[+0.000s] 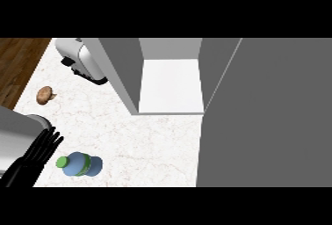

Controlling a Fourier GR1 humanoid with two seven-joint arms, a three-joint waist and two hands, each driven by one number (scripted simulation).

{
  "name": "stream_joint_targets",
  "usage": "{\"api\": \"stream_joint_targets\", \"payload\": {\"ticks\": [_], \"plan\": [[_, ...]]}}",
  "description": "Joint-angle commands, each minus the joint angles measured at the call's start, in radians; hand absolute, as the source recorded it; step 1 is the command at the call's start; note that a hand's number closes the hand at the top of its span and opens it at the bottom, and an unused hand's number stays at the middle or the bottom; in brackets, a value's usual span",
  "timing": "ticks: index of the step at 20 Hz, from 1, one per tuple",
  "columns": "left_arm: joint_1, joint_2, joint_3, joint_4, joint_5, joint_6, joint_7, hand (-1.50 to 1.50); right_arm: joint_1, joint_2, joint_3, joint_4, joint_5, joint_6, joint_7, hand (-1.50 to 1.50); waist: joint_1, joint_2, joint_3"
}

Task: Pick up the bottled water, place it into the cabinet and close the cabinet

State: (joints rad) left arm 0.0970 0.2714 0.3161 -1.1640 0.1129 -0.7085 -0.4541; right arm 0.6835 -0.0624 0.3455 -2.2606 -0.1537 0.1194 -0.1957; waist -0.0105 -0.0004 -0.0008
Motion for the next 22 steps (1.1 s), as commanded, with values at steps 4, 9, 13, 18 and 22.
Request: {"api": "stream_joint_targets", "payload": {"ticks": [4,9,13,18,22], "plan": [[-0.121,0.001,-0.037,0.274,-0.063,-0.038,-0.156,-1.50,0.039,-0.040,-0.037,0.042,-0.036,0.041,-0.087,-1.50,-0.006,0.000,0.000],[-0.174,0.044,-0.051,0.410,-0.073,-0.075,-0.232,-1.50,0.043,-0.047,-0.034,0.005,-0.053,0.034,-0.058,-1.50,-0.006,0.001,-0.001],[-0.248,0.025,-0.078,0.503,-0.093,-0.042,-0.278,-1.50,0.009,-0.034,-0.039,0.025,-0.042,0.016,-0.051,-1.50,-0.009,0.003,-0.001],[-0.322,0.021,-0.091,0.599,-0.098,-0.009,-0.305,-1.50,0.001,-0.036,0.009,-0.002,-0.007,0.005,-0.015,-1.50,-0.011,0.003,-0.002],[-0.290,0.005,-0.138,0.642,-0.134,-0.019,-0.394,-1.50,-0.046,-0.037,-0.046,0.027,-0.067,0.002,0.011,-1.50,-0.004,0.005,-0.002]]}}
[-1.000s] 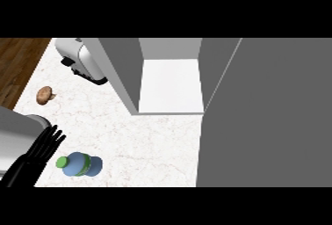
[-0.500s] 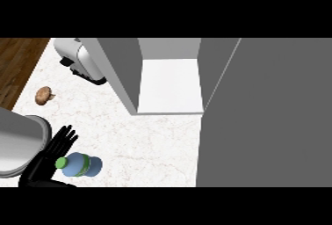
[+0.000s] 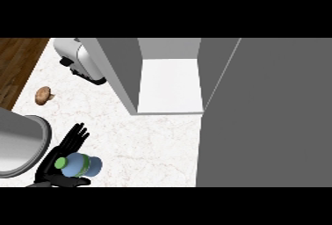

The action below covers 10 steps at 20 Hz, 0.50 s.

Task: Pick up the bottled water, place it into the cabinet and close the cabinet

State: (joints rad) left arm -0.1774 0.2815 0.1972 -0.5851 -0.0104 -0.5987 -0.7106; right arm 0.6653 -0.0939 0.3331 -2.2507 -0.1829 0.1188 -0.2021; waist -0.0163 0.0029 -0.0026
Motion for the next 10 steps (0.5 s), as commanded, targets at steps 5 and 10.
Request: {"api": "stream_joint_targets", "payload": {"ticks": [5,10], "plan": [[-0.031,-0.007,-0.032,0.103,0.018,-0.188,-0.130,-1.50,-0.046,0.000,-0.049,0.086,-0.035,0.014,-0.033,-1.50,0.003,0.002,0.000],[-0.081,-0.035,-0.053,0.120,0.046,-0.228,-0.082,-1.50,-0.051,0.012,-0.007,0.059,-0.002,-0.008,-0.011,-1.50,0.002,0.001,0.000]]}}
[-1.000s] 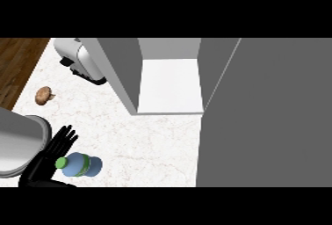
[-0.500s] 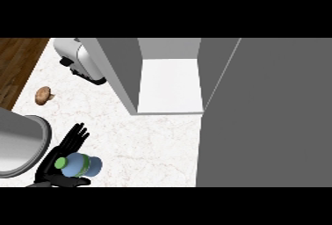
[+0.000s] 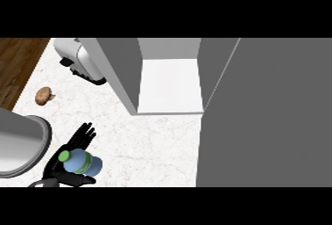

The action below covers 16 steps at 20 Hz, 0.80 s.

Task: Pick up the bottled water, place it into the cabinet and close the cabinet

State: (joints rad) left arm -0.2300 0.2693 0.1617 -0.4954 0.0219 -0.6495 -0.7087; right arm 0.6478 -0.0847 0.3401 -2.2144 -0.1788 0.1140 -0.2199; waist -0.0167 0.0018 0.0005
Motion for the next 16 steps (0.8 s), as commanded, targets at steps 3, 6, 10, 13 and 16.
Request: {"api": "stream_joint_targets", "payload": {"ticks": [3,6,10,13,16], "plan": [[-0.032,-0.042,-0.028,0.039,0.021,-0.174,-0.087,-1.50,0.007,0.001,0.014,0.011,0.000,-0.002,0.000,-1.50,-0.003,0.002,-0.003],[-0.026,-0.069,-0.055,0.038,0.019,-0.181,-0.082,-1.50,-0.030,-0.004,-0.012,-0.001,-0.025,-0.008,0.038,-1.50,0.002,0.003,-0.004],[0.033,-0.046,-0.094,0.005,0.010,-0.234,-0.125,-1.50,-0.014,0.009,0.014,0.069,0.011,-0.004,-0.023,-1.50,0.005,0.001,-0.003],[0.009,-0.066,-0.109,-0.008,0.018,-0.206,-0.101,1.50,-0.002,-0.028,-0.039,0.037,-0.054,0.029,-0.019,-1.50,0.001,0.000,-0.002],[0.003,-0.055,-0.126,-0.015,0.011,-0.203,-0.138,1.50,0.009,-0.002,0.009,0.048,-0.006,0.005,-0.038,-1.50,-0.003,0.000,-0.003]]}}
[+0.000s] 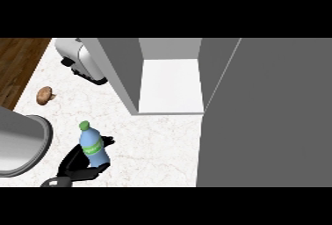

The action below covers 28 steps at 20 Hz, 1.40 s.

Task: Pick up the bottled water, place it into the cabinet and close the cabinet

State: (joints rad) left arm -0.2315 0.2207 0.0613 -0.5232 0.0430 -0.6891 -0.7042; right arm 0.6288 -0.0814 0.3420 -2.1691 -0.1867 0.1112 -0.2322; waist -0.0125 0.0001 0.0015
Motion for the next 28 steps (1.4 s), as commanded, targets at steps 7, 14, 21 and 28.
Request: {"api": "stream_joint_targets", "payload": {"ticks": [7,14,21,28], "plan": [[0.025,-0.036,-0.067,-0.006,-0.004,-0.139,-0.162,1.50,0.032,-0.024,0.000,0.010,0.004,0.019,-0.048,-1.50,-0.003,0.000,-0.003],[-0.020,-0.078,0.090,0.024,0.176,0.054,-0.033,1.50,0.007,0.004,0.036,-0.017,0.047,-0.033,-0.006,-1.50,0.001,0.001,-0.003],[-0.062,-0.026,0.225,0.035,0.329,0.083,0.042,1.50,-0.053,0.012,0.008,0.032,0.009,-0.041,0.019,-1.50,0.011,0.000,-0.002],[-0.019,-0.062,0.204,-0.119,0.406,0.079,0.211,1.50,-0.065,-0.005,0.005,0.008,0.009,-0.054,0.042,-1.50,0.014,-0.003,-0.001]]}}
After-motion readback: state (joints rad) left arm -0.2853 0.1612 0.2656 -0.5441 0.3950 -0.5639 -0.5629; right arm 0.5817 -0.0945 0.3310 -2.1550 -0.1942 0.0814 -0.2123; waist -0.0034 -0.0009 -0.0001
